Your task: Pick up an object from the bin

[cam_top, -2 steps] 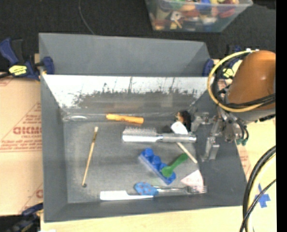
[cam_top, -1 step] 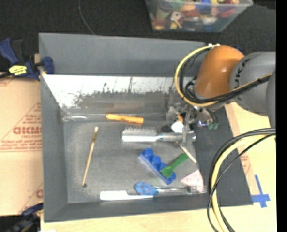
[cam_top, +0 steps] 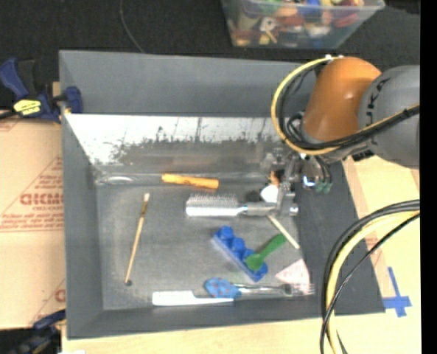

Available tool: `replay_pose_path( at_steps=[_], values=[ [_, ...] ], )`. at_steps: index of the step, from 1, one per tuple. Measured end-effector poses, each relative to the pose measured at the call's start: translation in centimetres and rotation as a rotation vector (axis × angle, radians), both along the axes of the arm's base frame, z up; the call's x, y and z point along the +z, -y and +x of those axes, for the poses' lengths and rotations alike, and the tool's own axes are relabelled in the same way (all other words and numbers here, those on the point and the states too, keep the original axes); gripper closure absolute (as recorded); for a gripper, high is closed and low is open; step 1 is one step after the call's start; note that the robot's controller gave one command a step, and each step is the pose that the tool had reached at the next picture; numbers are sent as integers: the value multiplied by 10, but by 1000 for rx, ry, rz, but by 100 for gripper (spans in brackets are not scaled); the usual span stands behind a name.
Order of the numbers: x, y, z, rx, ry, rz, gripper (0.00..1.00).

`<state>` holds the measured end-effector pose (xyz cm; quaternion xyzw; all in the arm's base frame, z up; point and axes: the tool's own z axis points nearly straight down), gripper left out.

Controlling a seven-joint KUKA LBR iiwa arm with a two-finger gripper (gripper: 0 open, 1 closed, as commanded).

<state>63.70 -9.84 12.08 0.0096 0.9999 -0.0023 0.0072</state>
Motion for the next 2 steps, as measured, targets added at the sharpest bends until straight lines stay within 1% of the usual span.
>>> replay_pose_path(
  at_steps=[1,2],
  values=[
    [-21,-26,-12,236,-7,0,0],
    [-51,-31,-20,-183,3,2,0]
  ],
)
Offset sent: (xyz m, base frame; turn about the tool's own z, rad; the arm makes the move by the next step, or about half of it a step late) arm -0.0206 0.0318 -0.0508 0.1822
